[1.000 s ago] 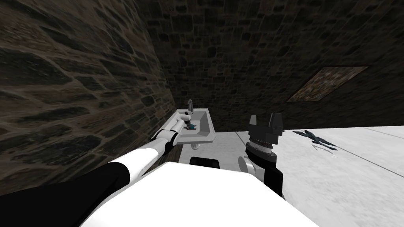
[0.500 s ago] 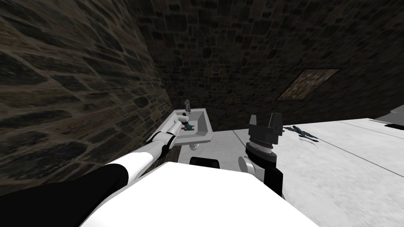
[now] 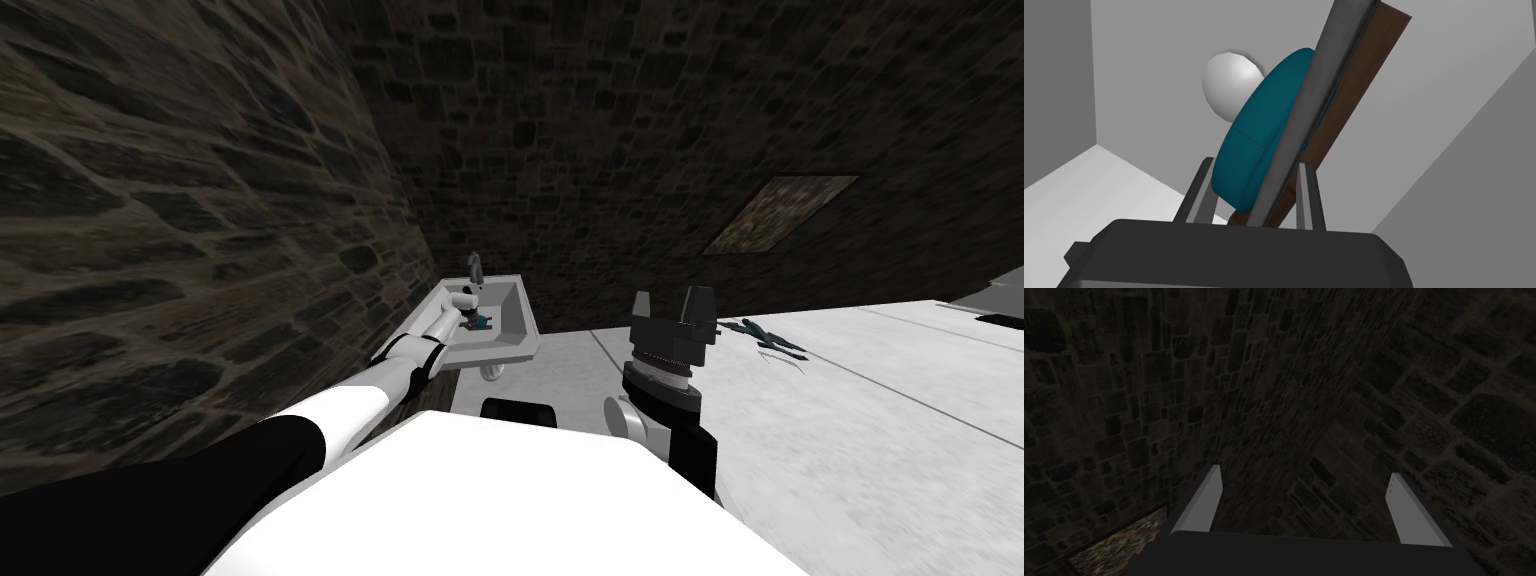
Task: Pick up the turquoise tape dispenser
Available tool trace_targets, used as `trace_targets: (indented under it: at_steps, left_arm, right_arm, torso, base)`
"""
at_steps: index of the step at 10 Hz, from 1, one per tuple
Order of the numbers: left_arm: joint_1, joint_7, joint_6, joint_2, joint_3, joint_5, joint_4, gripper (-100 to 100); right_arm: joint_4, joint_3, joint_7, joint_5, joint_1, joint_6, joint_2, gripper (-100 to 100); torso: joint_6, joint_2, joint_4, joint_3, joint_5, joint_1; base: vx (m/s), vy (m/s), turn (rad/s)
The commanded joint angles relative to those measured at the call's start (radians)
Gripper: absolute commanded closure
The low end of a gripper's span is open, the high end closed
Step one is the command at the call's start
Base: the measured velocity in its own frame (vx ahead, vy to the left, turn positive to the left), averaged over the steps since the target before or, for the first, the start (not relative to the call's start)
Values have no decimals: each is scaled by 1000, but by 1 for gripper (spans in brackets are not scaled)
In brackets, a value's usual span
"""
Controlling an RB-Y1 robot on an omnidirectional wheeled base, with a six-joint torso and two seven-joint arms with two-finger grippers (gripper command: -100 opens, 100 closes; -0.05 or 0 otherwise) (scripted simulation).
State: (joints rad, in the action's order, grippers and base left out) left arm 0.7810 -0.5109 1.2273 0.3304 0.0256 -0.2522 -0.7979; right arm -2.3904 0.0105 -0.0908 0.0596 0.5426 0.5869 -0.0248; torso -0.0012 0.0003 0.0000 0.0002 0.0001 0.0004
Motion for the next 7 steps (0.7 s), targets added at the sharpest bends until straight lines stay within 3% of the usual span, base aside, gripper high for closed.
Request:
trace_targets:
  at_steps: [1, 2, 5, 7]
  left_arm:
    - [0, 0, 0, 0, 0, 0, 0, 0]
    - [44, 19, -15, -37, -39, 43, 50, 100]
    - [73, 32, -24, -63, -64, 73, 83, 100]
    - [130, 58, -43, -114, -115, 133, 150, 100]
  right_arm:
    - [0, 0, 0, 0, 0, 0, 0, 0]
    - [0, 0, 0, 0, 0, 0, 0, 0]
    - [0, 0, 0, 0, 0, 0, 0, 0]
    - [0, 0, 0, 0, 0, 0, 0, 0]
  torso:
    - [0, 0, 0, 0, 0, 0]
    - [0, 0, 0, 0, 0, 0]
    - [-1, 0, 1, 0, 0, 1]
    - [-1, 0, 1, 0, 0, 0]
  base:
    - [0, 0, 0]
    - [3, 9, 268]
    - [7, 7, 110]
    - [5, 10, 204]
